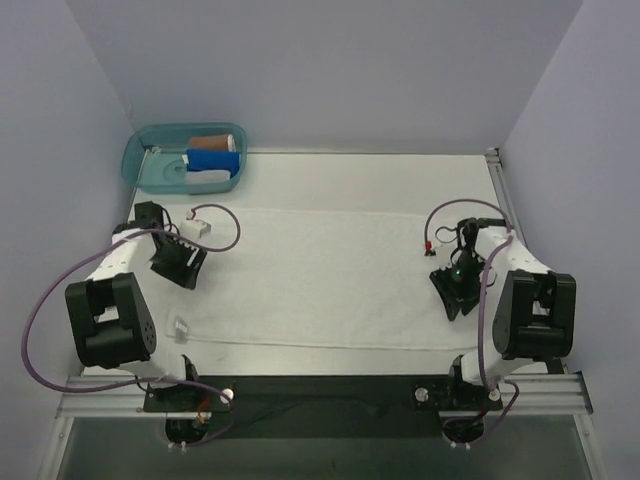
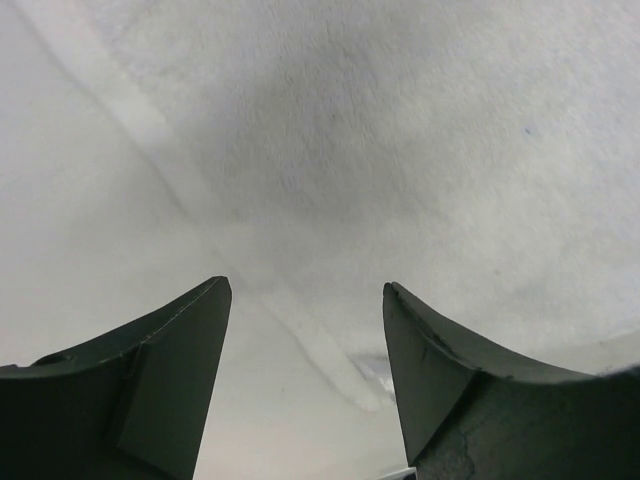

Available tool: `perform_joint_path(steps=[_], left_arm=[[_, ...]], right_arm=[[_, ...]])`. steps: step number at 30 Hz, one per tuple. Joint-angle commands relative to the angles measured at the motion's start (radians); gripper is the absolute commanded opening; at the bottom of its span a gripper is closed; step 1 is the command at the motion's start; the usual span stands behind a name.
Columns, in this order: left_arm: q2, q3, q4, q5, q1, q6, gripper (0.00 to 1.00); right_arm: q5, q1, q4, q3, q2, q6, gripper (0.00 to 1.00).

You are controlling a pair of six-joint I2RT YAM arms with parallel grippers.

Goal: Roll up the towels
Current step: Flatten the towel, then fold the towel

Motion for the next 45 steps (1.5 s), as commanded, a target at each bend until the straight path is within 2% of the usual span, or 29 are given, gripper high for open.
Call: perform_joint_path(steps=[1, 5, 10, 15, 20, 24, 28, 34, 39, 45], left_arm=[[-0.198, -0.006, -0.111, 0.090, 0.017, 0.114, 0.73], [-0.292, -0.070, -0.197, 0.042, 0.019, 0.203, 0.73], [-0.309, -0.164, -0.189, -0.016, 0.017, 0.248, 0.70], [-0.246, -0.066, -0.159, 0.088, 0.019, 0.160, 0.70], [-0.171, 0.115, -0.044, 0.156, 0.028, 0.019, 0.71], [-0.063, 0.203, 0.142, 0.278, 0.094, -0.133, 0.75], [0.062, 0.278, 0.353, 0.292, 0.100, -0.295, 0.78], [0.244, 0.379, 0.574, 0.286, 0.106, -0.458, 0.77], [0.388, 0.473, 0.605, 0.289, 0.103, -0.516, 0.76], [0.478, 0.510, 0.627, 0.283, 0.094, -0.539, 0.73]], right_arm=[[-0.002, -0.035, -0.189, 0.052, -0.164, -0.052, 0.43], [0.056, -0.064, -0.199, 0.001, -0.205, -0.126, 0.41], [0.041, -0.103, -0.105, -0.053, -0.109, -0.126, 0.36], [0.026, -0.118, -0.051, -0.005, 0.014, -0.111, 0.36], [-0.077, -0.142, -0.083, 0.194, 0.051, -0.076, 0.37], [-0.182, -0.165, -0.087, 0.425, 0.103, -0.008, 0.47], [-0.229, -0.181, -0.059, 0.637, 0.247, 0.104, 0.52], [-0.214, -0.187, -0.031, 0.951, 0.478, 0.220, 0.50], [-0.225, -0.185, -0.001, 1.102, 0.614, 0.268, 0.45], [-0.203, -0.164, 0.015, 1.226, 0.758, 0.302, 0.44]])
